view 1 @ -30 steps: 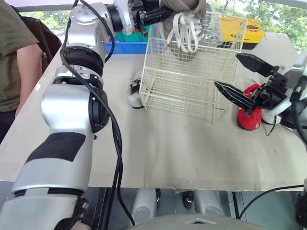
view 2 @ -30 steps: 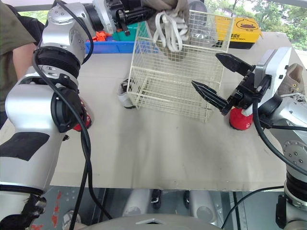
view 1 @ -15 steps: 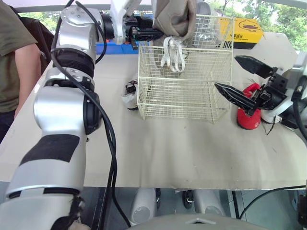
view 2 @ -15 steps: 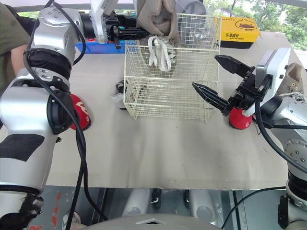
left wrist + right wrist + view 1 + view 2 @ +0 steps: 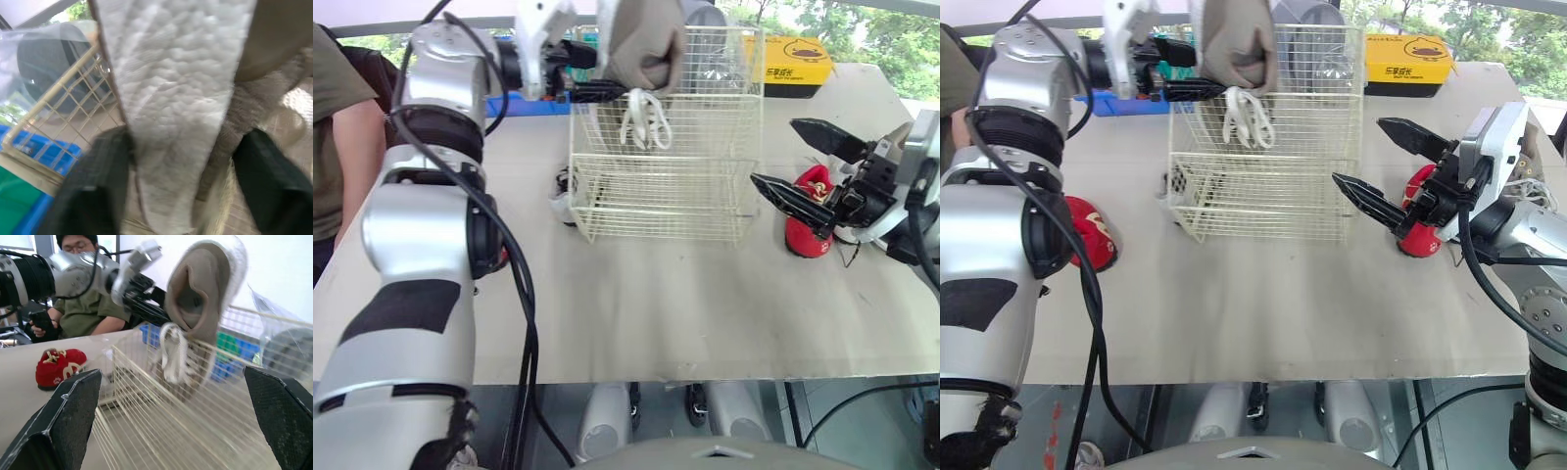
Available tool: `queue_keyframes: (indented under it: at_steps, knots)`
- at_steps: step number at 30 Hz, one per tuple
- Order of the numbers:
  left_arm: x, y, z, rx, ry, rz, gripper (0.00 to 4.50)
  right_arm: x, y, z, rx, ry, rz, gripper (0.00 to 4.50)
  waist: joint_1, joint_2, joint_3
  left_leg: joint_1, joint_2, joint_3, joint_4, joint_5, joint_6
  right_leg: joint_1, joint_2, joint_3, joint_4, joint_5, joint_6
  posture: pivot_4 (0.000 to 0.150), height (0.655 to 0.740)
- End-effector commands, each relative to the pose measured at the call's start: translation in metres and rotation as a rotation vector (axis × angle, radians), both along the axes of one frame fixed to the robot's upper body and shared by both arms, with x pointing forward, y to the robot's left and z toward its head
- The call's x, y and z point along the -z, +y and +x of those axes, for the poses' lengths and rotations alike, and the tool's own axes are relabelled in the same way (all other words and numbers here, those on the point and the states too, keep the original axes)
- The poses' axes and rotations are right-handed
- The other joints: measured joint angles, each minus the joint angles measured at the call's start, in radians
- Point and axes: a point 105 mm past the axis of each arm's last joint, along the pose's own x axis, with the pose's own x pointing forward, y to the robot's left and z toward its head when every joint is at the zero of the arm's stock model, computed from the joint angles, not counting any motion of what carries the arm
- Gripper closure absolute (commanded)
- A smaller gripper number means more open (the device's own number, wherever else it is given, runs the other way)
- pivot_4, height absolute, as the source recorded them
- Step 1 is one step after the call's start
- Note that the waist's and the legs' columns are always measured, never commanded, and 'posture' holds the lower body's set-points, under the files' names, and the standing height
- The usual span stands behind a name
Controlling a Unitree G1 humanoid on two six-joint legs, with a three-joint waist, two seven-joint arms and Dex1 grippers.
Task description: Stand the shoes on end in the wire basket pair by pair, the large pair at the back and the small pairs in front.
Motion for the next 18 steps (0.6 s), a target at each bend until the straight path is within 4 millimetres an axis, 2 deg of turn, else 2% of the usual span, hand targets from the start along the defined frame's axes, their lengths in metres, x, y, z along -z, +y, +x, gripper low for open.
queue_keyframes:
  at_steps: [1, 3, 7, 9, 12, 15, 18]
  knots:
    - [-0.047, 0.023, -0.019, -0.026, -0.078, -0.145, 0.01, -0.005, -0.001, -0.004, -0.009, -0.015, -0.006, 0.0, -0.002, 0.0, 0.0, 0.0, 0.001, 0.0, 0.0, 0.0, 0.0, 0.0, 0.0, 0.0, 0.0, 0.0, 0.0, 0.15, 0.74]
    - [-0.067, 0.029, -0.033, -0.018, -0.099, -0.258, 0.01, -0.004, -0.003, -0.002, -0.003, -0.003, -0.006, 0.0, -0.002, 0.0, 0.0, -0.003, 0.001, 0.001, 0.0, 0.0, 0.0, -0.004, 0.001, 0.001, 0.001, 0.0, 0.0, 0.15, 0.74]
    - [-0.077, 0.043, -0.067, -0.036, -0.101, -0.373, 0.01, -0.002, -0.006, 0.004, 0.002, 0.022, -0.008, 0.0, 0.006, 0.0, 0.0, -0.006, 0.001, 0.001, 0.001, 0.003, -0.005, -0.005, -0.003, 0.003, 0.001, -0.001, 0.002, 0.15, 0.74]
    - [-0.068, 0.049, -0.087, -0.034, -0.099, -0.393, 0.01, 0.0, -0.007, 0.008, 0.005, 0.043, -0.015, 0.0, 0.011, 0.0, 0.0, -0.006, -0.001, 0.001, 0.001, 0.003, -0.005, -0.005, -0.005, 0.004, 0.0, -0.002, 0.003, 0.15, 0.74]
    - [-0.054, 0.04, -0.124, 0.032, -0.032, -0.46, 0.01, 0.005, -0.015, 0.016, 0.041, 0.076, -0.02, 0.0, 0.013, 0.0, 0.0, -0.005, -0.002, 0.002, 0.002, 0.003, -0.005, -0.003, -0.007, 0.004, 0.0, -0.002, 0.003, 0.15, 0.74]
    - [-0.018, 0.01, -0.154, 0.089, 0.067, -0.441, 0.01, 0.012, -0.038, 0.033, 0.17, 0.157, 0.002, 0.0, 0.031, -0.002, 0.0, -0.005, -0.002, -0.001, 0.004, 0.003, -0.005, -0.001, -0.007, 0.002, 0.0, -0.002, 0.003, 0.15, 0.74]
    - [0.004, -0.012, -0.172, 0.125, 0.113, -0.44, 0.01, 0.019, -0.06, 0.045, 0.295, 0.208, -0.006, 0.0, 0.046, -0.002, -0.001, -0.002, -0.003, -0.002, 0.004, 0.003, -0.005, 0.003, -0.008, 0.001, 0.0, -0.002, 0.003, 0.15, 0.74]
